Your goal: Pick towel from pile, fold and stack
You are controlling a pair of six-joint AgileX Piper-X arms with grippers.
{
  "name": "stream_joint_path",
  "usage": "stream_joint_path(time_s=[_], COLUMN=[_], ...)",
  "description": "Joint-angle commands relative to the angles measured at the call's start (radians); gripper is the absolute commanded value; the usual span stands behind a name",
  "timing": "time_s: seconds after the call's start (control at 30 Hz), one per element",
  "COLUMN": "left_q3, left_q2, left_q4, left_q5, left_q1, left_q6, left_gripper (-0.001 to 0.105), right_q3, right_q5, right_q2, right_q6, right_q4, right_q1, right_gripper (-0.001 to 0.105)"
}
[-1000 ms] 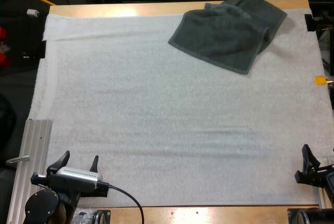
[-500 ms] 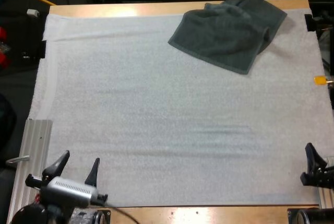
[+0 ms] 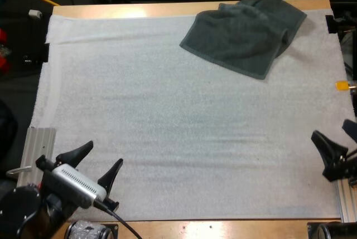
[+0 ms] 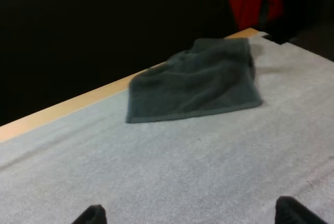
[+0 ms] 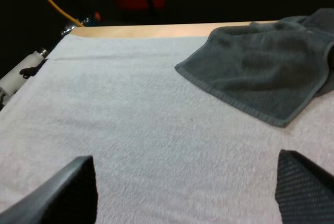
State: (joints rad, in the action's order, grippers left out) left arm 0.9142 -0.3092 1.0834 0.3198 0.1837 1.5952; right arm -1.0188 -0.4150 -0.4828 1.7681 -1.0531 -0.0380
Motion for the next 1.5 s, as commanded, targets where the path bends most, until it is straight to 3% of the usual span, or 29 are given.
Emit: stream_joint_path(time_s=[0.0, 0.33, 0.6, 0.87, 1.1, 1.47], left_q3=[0.009, 0.011, 0.011, 0.011, 0.011, 0.011], left_q2=[-0.012, -0.06, -0.06, -0.06, -0.06, -0.06], left_q4=[-0.012, -0.055, -0.073, -0.073, -0.073, -0.073], left_q5=[0.007, 0.022, 0.022, 0.022, 0.022, 0.022], left_q1=[0.008, 0.008, 0.008, 0.008, 0.008, 0.008], left_q6=[0.001, 0.001, 0.001, 0.045, 0.065, 0.076], left_gripper=[0.062, 0.062, 0.062, 0.062, 0.062, 0.062], right_q3=[-0.013, -0.018, -0.018, -0.025, -0.071, -0.079], right_q5=[-0.015, -0.004, 0.132, 0.267, 0.269, 0.206], right_q2=[-0.018, -0.32, -0.62, -0.935, -1.136, -1.34], right_q6=[0.008, -0.164, -0.248, -0.406, -0.509, -0.699], right_q4=[0.012, 0.33, 0.484, 0.595, 0.614, 0.782], right_q1=[0.0, -0.007, -0.091, -0.152, -0.152, -0.152], right_gripper=[0.069, 0.069, 0.069, 0.069, 0.069, 0.069])
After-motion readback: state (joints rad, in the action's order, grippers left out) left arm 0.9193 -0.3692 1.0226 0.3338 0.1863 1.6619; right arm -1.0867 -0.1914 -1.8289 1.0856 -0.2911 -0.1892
